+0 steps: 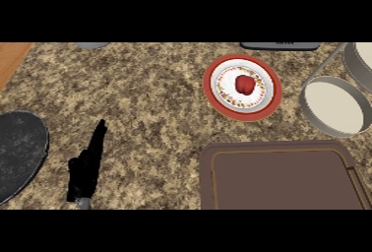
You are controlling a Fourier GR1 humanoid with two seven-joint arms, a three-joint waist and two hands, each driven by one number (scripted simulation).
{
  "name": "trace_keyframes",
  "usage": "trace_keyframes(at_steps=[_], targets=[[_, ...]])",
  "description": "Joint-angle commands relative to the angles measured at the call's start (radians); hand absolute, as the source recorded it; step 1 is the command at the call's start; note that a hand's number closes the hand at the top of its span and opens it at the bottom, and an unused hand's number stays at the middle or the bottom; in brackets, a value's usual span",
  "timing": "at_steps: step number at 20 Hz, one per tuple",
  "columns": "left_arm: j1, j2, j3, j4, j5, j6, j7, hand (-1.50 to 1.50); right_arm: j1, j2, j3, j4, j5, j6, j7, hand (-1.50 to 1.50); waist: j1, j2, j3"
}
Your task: Pick the lemon from the tray and place it in the tiered basket
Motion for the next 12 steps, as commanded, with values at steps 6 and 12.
trace_keyframes(at_steps=[6,12], targets=[[0.006,-0.007,-0.003,-0.011,-0.021,0.013,0.101,0.00,-0.199,0.121,0.230,0.221,0.179,-0.095,-0.057,1.50,-0.002,0.005,-0.005],[-0.010,-0.026,0.021,0.114,-0.017,-0.009,-0.012,0.00,-0.317,0.195,0.267,0.430,0.267,-0.157,-0.126,1.50,-0.009,0.007,-0.005]])
